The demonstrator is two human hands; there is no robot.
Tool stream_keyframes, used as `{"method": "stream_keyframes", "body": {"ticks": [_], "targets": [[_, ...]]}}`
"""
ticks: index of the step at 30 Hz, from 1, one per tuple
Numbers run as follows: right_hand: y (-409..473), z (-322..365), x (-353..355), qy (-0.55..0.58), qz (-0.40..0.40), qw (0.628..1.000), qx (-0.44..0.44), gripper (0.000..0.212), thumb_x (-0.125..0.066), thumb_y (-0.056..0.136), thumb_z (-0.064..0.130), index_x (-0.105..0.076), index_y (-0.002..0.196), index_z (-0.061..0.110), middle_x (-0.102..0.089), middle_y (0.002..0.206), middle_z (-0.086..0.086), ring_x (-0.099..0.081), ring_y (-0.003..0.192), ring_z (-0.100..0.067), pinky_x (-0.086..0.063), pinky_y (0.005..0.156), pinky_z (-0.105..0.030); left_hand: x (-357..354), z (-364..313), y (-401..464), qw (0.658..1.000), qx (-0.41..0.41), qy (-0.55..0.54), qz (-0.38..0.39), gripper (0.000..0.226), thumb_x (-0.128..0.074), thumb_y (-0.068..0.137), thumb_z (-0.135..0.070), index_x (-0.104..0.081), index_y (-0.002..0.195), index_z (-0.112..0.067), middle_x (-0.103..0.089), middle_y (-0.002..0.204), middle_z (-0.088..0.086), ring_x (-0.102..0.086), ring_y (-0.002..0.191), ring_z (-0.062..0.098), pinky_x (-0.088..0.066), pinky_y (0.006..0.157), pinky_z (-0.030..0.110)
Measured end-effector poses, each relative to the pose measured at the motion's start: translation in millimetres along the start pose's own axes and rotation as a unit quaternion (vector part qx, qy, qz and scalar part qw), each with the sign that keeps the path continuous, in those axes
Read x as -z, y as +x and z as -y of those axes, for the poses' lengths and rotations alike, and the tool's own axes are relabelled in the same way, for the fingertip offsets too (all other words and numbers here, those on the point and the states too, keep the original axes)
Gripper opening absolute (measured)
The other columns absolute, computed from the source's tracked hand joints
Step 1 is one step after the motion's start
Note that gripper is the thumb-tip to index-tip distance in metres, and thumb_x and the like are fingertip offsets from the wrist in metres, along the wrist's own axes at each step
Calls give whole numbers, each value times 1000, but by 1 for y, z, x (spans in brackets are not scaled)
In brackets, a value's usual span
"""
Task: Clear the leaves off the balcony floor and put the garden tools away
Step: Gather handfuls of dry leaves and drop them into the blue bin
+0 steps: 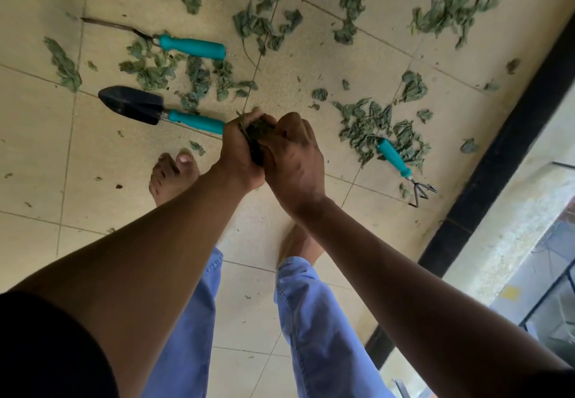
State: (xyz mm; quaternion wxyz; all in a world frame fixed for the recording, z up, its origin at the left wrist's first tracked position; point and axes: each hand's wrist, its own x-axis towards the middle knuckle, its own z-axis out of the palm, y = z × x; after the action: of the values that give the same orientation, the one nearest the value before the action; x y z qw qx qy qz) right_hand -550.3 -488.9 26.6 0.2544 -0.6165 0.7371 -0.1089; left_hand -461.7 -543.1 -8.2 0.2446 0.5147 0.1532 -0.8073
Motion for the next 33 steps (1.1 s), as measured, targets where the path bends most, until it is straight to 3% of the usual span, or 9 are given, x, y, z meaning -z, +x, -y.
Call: {"method": "stream_keyframes", "body": {"ticks": [5, 10, 11, 13, 16, 19, 23, 29, 33], "targets": [[5, 5, 6, 8, -7, 999, 33, 21, -61, 98, 17, -71, 116, 15, -62, 93, -3, -55, 80, -19, -44, 54, -29, 1, -2, 1, 1000, 3, 13, -2, 33, -43, 102, -28, -52, 71, -20, -56, 67, -2, -62, 65, 15, -52, 69, 28], [23, -43, -1, -1, -26, 992, -127, 49, -62, 89, 8, -55, 136, 20, -58, 120, -4, -56, 102, -15, -36, 64, -10, -1, -16, 17, 993, 55, 87, -56, 32, -49, 97, -29, -57, 68, -19, -55, 67, -1, -53, 56, 11, -41, 48, 19], [28, -60, -3, -36, 9, 987, -154, 61, -63, 85, 3, -49, 141, 23, -53, 128, -6, -52, 111, -19, -40, 69, -12, -1, -19, 20, 992, 64, 93, -59, 34, -49, 97, -29, -57, 66, -18, -54, 67, -1, -51, 55, 11, -38, 46, 18], [35, -94, -4, -114, 104, 971, -180, 87, -66, 78, -6, -34, 150, 32, -39, 143, -13, -43, 125, -30, -53, 87, -32, -1, -21, 24, 990, 72, 103, -56, 37, -48, 98, -29, -56, 64, -17, -53, 67, -1, -49, 54, 10, -36, 45, 17], [37, -136, 1, -213, 196, 945, -152, 106, -70, 78, -5, -17, 156, 43, -19, 159, -18, -29, 140, -45, -44, 107, -57, 0, -18, 28, 989, 82, 114, -40, 37, -46, 98, -28, -56, 64, -16, -53, 67, 0, -48, 54, 10, -35, 46, 17], [35, -158, 6, -242, 222, 939, -106, 98, -69, 85, 5, -15, 158, 43, -17, 159, -20, -30, 138, -47, -44, 104, -58, 4, -8, 31, 988, 96, 116, -34, 38, -46, 99, -29, -56, 64, -16, -53, 68, 1, -48, 55, 10, -36, 46, 17], [39, -166, 9, -221, 217, 946, -100, 84, -65, 86, 0, -28, 153, 33, -26, 150, -20, -36, 126, -44, -55, 80, -50, 9, 6, 32, 986, 114, 117, -33, 38, -44, 99, -29, -56, 66, -15, -53, 68, 1, -49, 56, 10, -36, 46, 17], [38, -168, 0, -153, 168, 972, -63, 42, -57, 91, -6, -60, 129, 10, -48, 128, -16, -52, 110, -34, -52, 78, -37, 6, 22, 27, 984, 128, 121, -34, 37, -45, 98, -29, -56, 67, -15, -53, 69, 1, -50, 56, 10, -38, 47, 17], [35, -156, -3, -26, 113, 981, -155, 25, -63, 92, -2, -71, 112, 10, -60, 111, -5, -56, 96, -17, -44, 75, -22, 3, 26, 23, 985, 116, 119, -42, 35, -46, 99, -29, -55, 68, -15, -54, 69, 1, -51, 58, 11, -39, 51, 17]]}}
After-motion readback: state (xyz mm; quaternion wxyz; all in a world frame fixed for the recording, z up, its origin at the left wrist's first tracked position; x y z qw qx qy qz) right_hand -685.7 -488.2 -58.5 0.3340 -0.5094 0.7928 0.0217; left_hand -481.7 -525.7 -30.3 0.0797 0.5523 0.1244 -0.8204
